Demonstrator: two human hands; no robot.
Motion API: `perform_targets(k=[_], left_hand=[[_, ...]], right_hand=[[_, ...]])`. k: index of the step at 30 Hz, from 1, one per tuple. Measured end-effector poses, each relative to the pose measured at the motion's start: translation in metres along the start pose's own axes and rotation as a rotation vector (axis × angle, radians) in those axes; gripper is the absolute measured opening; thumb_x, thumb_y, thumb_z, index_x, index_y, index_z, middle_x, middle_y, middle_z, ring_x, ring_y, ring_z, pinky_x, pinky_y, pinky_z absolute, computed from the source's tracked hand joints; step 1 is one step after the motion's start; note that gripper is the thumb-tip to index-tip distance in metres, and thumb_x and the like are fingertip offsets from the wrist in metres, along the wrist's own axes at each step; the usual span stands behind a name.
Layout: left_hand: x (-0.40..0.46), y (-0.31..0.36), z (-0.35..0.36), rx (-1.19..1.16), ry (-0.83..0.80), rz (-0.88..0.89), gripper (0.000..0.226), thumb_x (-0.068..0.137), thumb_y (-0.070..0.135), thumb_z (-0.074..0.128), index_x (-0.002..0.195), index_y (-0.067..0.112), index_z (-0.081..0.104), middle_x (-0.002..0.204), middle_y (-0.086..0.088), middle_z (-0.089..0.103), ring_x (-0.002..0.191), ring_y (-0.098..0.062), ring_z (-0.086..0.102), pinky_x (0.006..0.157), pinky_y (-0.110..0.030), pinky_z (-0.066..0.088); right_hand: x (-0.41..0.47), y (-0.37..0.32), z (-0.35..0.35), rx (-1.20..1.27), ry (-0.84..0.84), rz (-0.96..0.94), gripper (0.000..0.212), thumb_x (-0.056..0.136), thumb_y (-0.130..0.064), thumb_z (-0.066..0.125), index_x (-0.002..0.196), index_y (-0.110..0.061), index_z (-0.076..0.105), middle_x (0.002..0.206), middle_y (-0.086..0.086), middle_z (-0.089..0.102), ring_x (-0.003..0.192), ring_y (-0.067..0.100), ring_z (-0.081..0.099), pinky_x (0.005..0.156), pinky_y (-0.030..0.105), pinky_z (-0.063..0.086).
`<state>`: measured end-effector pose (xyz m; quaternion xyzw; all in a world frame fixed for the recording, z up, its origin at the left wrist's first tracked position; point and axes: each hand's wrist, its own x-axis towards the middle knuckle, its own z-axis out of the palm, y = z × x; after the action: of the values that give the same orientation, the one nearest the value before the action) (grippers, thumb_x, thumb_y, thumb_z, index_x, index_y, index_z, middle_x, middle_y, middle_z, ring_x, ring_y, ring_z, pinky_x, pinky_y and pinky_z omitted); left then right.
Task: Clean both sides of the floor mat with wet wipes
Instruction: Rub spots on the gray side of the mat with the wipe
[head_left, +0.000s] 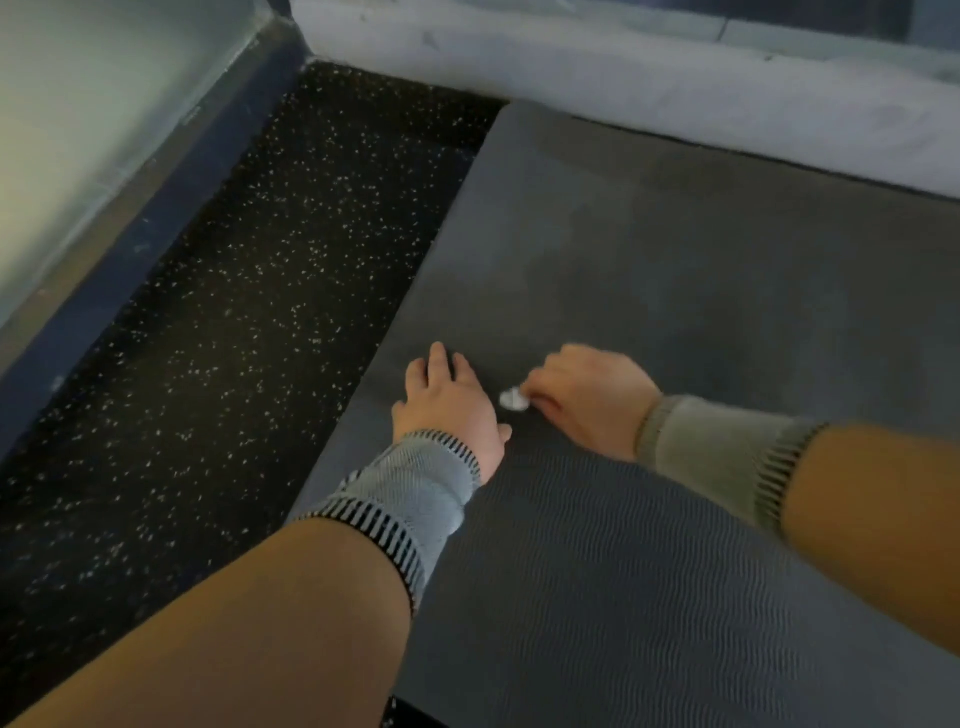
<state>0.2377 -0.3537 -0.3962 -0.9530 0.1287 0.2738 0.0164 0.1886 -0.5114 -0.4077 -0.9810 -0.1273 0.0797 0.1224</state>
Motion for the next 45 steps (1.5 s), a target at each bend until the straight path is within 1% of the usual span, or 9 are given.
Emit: perform_targets(k=[5, 10, 16, 20, 25, 30, 34, 39, 45], left_hand=[[-0.01, 0.009, 0.009, 0.001, 0.045, 0.125, 0.079, 0.092, 0.033, 0.058, 0.154, 0.029, 0.008, 0.161, 0.008, -0.006, 0.147, -0.024, 0.0, 0.114, -0.051, 0.023], [-0.008, 0.008, 0.002, -0.042, 0.043, 0.161, 0.075, 0.091, 0.031, 0.059, 0.153, 0.033, 0.016, 0.16, 0.007, 0.003, 0.145, -0.024, 0.007, 0.112, -0.045, 0.031], [-0.006, 0.005, -0.008, -0.027, 0.024, 0.172, 0.069, 0.089, 0.039, 0.061, 0.148, 0.034, 0.026, 0.154, 0.007, 0.015, 0.141, -0.024, 0.016, 0.108, -0.043, 0.035], [-0.006, 0.004, -0.013, -0.001, -0.019, 0.195, 0.072, 0.09, 0.037, 0.062, 0.15, 0.033, 0.022, 0.156, 0.005, 0.011, 0.142, -0.026, 0.014, 0.109, -0.042, 0.035], [-0.007, 0.006, -0.02, 0.092, -0.12, 0.187, 0.08, 0.09, 0.029, 0.062, 0.153, 0.032, 0.013, 0.16, 0.002, 0.004, 0.145, -0.027, 0.012, 0.113, -0.043, 0.032], [-0.004, 0.016, -0.034, 0.218, -0.266, 0.144, 0.087, 0.09, 0.019, 0.061, 0.154, 0.031, 0.003, 0.16, 0.002, -0.005, 0.146, -0.027, 0.011, 0.113, -0.046, 0.034], [-0.004, 0.023, -0.043, 0.315, -0.355, 0.109, 0.091, 0.089, 0.011, 0.059, 0.154, 0.03, -0.002, 0.16, 0.002, -0.01, 0.146, -0.028, 0.01, 0.112, -0.047, 0.035], [-0.004, 0.039, -0.059, 0.457, -0.434, 0.071, 0.095, 0.087, 0.003, 0.06, 0.155, 0.027, -0.001, 0.159, -0.003, -0.008, 0.14, -0.031, 0.026, 0.107, -0.044, 0.042], [0.007, 0.047, -0.068, 0.647, -0.523, 0.113, 0.087, 0.092, 0.004, 0.053, 0.155, 0.023, -0.003, 0.158, -0.01, -0.007, 0.138, -0.036, 0.032, 0.106, -0.044, 0.043]], right_hand=[[0.025, 0.035, -0.01, -0.004, 0.162, 0.331, 0.021, 0.096, -0.025, 0.041, 0.104, -0.016, 0.058, 0.1, 0.006, 0.061, 0.096, 0.027, 0.053, 0.076, 0.035, 0.042], [-0.028, 0.001, 0.001, 0.038, 0.043, -0.024, 0.01, 0.089, -0.022, 0.058, 0.089, -0.016, 0.066, 0.082, 0.003, 0.063, 0.079, 0.026, 0.058, 0.065, 0.033, 0.046], [0.004, 0.053, -0.013, 0.018, 0.17, 0.311, 0.02, 0.095, -0.025, 0.042, 0.102, -0.017, 0.059, 0.097, 0.006, 0.062, 0.093, 0.028, 0.055, 0.076, 0.036, 0.045], [-0.035, 0.029, -0.006, 0.045, -0.022, 0.033, 0.019, 0.095, -0.026, 0.046, 0.099, -0.019, 0.062, 0.092, 0.003, 0.063, 0.088, 0.026, 0.056, 0.075, 0.039, 0.048], [-0.01, 0.068, -0.018, 0.025, 0.198, 0.427, 0.02, 0.095, -0.024, 0.044, 0.1, -0.013, 0.06, 0.095, 0.009, 0.062, 0.089, 0.03, 0.056, 0.072, 0.038, 0.046], [-0.041, 0.043, -0.011, 0.048, 0.037, 0.179, 0.022, 0.096, -0.025, 0.042, 0.1, -0.016, 0.062, 0.093, 0.005, 0.062, 0.088, 0.028, 0.056, 0.075, 0.041, 0.048], [-0.003, 0.091, -0.023, 0.011, 0.197, 0.544, 0.019, 0.095, -0.022, 0.043, 0.099, -0.013, 0.059, 0.094, 0.009, 0.062, 0.089, 0.03, 0.055, 0.065, 0.033, 0.038], [-0.044, 0.057, -0.018, 0.067, 0.011, 0.263, 0.015, 0.095, -0.023, 0.045, 0.1, -0.02, 0.059, 0.092, 0.001, 0.061, 0.088, 0.024, 0.056, 0.069, 0.034, 0.047], [-0.012, 0.106, -0.031, 0.091, 0.225, 0.606, 0.019, 0.096, -0.023, 0.042, 0.096, -0.013, 0.058, 0.089, 0.008, 0.062, 0.082, 0.027, 0.053, 0.065, 0.033, 0.042]])
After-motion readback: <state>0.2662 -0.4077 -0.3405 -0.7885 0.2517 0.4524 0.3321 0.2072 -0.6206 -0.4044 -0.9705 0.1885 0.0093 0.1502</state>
